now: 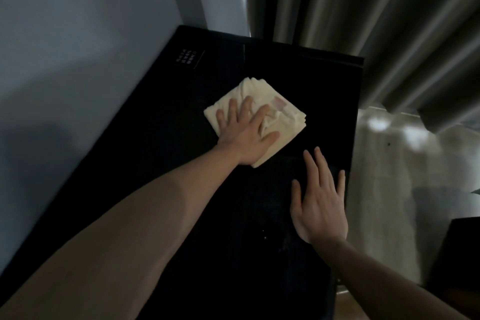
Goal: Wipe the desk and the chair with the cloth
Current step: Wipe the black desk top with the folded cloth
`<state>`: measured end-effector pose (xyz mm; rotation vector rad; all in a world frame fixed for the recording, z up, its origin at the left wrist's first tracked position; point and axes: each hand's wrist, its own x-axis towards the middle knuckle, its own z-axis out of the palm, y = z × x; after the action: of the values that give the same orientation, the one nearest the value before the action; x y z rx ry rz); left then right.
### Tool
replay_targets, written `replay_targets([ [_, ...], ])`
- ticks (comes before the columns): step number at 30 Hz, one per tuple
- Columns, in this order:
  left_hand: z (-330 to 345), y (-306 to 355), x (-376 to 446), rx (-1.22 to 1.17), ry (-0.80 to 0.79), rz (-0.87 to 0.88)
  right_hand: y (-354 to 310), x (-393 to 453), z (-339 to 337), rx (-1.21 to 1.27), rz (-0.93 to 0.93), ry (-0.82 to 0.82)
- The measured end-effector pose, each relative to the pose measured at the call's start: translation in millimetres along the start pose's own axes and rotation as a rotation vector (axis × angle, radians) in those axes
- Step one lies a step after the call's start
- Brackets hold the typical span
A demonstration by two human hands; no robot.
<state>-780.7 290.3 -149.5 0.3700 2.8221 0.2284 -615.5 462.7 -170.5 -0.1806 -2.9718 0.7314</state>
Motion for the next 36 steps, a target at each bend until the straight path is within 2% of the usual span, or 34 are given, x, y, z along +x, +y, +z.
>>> replay_targets([
  [8, 28.5, 9.5, -108.1, -0.006, -0.047, 0.008, -0.6, -5.8, -7.8, 0.319, 0.004, 0.123],
  [15, 51.8, 24.8, -188.7, -0.024, -0.082, -0.049, -0.6, -22.6, -10.7, 0.415, 0.054, 0.122],
  [19, 63.3, 30.2, -252.7, -0.017, -0.133, -0.039, -11.5, -81.3, -15.3, 0.425, 0.081, 0.123],
  [21, 67.2, 32.8, -285.7, -0.024, -0.165, -0.05, -12.4, -124.6, -17.0, 0.376, 0.026, 0.087],
  [27, 83.9, 38.0, -393.5, -0.05, -0.265, -0.059, -13.5, -248.3, -32.2, 0.309, 0.087, -0.102],
  [36, 113.7, 54.8, -567.0, -0.055, -0.452, -0.018, -43.4, -375.3, -60.7, 0.239, 0.054, -0.414],
])
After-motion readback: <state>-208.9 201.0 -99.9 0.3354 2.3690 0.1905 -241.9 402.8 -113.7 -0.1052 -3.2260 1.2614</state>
